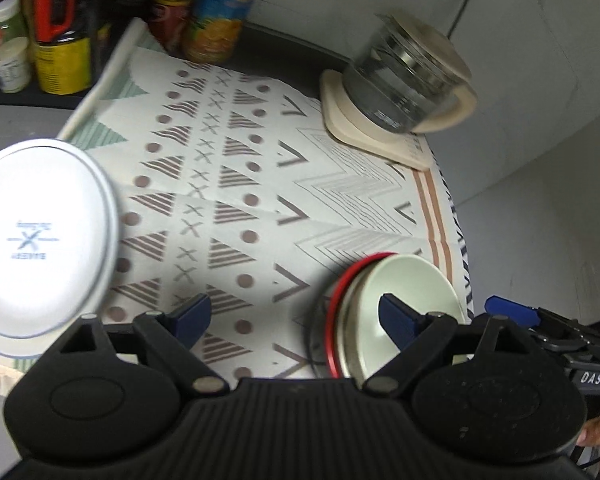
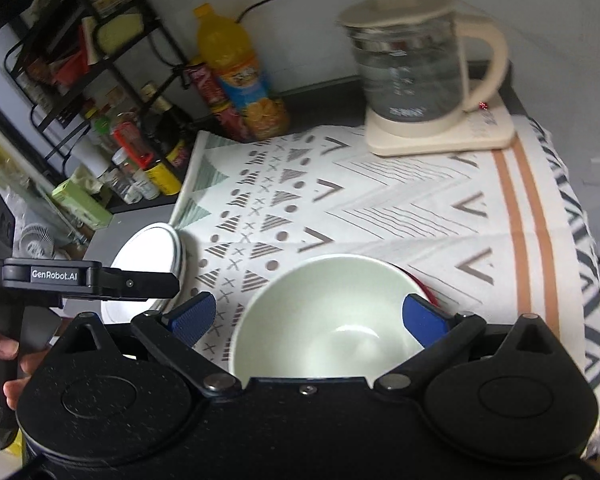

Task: Organize plates and bowls
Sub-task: 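Close both grippers on the rim of the red bowl stack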

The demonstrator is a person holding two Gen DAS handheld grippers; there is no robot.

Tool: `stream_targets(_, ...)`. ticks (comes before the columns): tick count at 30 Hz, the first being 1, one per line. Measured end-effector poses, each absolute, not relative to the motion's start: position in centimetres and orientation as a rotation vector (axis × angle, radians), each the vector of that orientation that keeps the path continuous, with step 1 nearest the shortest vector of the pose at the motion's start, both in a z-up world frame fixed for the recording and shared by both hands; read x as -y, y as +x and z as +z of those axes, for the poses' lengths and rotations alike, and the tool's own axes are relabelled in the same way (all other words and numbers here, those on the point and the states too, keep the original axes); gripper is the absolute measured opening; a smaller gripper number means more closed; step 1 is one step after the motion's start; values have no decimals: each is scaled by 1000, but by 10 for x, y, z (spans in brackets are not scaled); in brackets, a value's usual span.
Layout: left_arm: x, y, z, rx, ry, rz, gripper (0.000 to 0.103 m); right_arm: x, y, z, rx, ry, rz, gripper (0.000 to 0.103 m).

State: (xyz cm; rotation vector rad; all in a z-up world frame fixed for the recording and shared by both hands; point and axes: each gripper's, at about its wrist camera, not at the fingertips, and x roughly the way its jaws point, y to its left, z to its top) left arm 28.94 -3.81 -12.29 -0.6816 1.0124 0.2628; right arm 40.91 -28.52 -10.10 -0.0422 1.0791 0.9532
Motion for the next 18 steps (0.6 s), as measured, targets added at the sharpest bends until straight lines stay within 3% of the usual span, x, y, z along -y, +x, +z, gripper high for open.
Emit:
stream_targets(13, 61, 322, -155, -1070, -651, 223, 89, 316, 424, -140, -1150, 35, 824, 100)
stream_targets(18, 61, 328, -173, -1096, -648, 227, 88, 316, 429, -159, -1201, 50, 788, 94)
